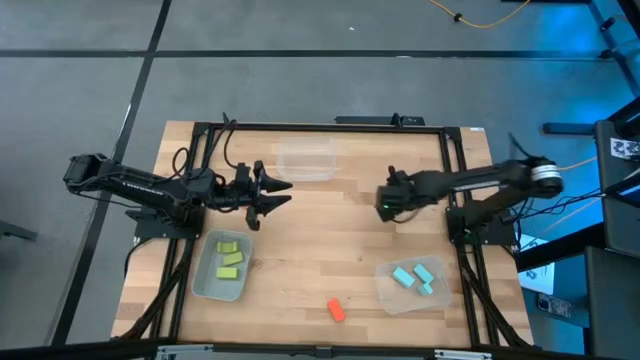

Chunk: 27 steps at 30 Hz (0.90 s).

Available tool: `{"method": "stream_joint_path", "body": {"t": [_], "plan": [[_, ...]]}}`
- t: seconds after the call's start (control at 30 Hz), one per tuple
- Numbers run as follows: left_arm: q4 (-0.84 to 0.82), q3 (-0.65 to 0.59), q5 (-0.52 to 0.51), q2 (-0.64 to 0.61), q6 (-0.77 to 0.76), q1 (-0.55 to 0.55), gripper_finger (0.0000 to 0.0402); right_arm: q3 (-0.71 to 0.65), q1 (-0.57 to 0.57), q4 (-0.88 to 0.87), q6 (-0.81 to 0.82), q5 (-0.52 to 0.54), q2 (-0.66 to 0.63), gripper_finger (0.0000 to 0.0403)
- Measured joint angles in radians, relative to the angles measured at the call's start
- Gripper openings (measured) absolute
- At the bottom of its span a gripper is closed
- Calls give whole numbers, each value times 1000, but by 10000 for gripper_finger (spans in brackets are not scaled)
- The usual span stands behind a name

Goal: Sort & place blocks by color
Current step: Put the top right orange square block into the top transparent bin

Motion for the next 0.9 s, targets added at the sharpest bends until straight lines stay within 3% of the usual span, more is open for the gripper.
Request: {"method": "stream_joint_path", "body": {"t": [0.2, 0.4, 0.57, 0.67, 0.9], "plan": [[0, 1, -32, 0, 0, 0, 167, -96, 126, 98, -12, -3, -231, 138], [0, 1, -32, 0, -9, 0, 167, -264, 208, 556, 6, -12, -376, 138], [0, 1, -33, 0, -10, 0, 167, -376, 211, 1054, -75, -27, -360, 138], [0, 1, -32, 0, -15, 0, 167, -379, 198, 1252, -149, -33, -325, 138], [1, 1, -26, 0, -105, 0, 167, -202, 159, 1323, -376, -113, -261, 138]]}}
